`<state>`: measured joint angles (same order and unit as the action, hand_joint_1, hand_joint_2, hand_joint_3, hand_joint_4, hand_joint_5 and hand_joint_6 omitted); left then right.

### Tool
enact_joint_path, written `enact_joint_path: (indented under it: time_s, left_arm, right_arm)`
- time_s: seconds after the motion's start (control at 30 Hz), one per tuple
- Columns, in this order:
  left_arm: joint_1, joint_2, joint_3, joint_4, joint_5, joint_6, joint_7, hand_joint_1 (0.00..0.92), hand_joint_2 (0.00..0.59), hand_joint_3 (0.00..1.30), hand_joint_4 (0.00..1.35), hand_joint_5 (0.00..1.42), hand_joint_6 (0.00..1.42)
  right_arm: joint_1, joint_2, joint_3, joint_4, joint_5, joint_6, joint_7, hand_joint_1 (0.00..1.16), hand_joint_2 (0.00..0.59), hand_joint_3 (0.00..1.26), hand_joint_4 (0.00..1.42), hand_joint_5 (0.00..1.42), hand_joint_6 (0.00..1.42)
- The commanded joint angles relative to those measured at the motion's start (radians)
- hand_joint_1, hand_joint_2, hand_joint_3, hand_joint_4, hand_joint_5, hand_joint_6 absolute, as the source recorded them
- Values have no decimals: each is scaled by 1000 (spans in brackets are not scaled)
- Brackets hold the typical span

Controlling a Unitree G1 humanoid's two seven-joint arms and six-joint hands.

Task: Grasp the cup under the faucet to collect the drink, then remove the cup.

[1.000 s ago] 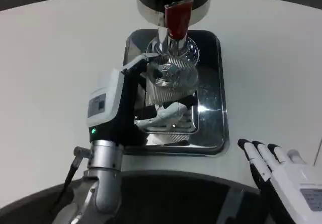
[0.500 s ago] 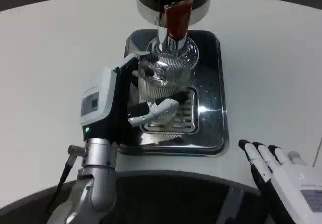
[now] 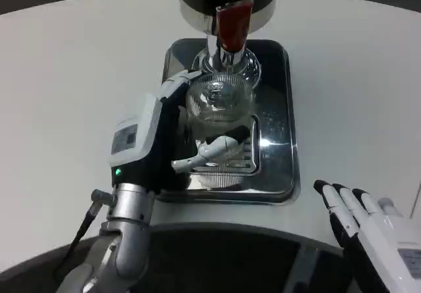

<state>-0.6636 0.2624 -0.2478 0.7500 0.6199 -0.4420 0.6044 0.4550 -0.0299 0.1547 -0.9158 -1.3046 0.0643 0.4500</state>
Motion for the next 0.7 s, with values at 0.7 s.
enact_joint_path:
  time_s: [0.7]
  left_arm:
    - [240,137,159,-373,-77,4,-64,180,3,321,162,390,559]
  right_arm:
    - [27,-14,-31,-18,43,-14,-32,680,303,0,0,0,0]
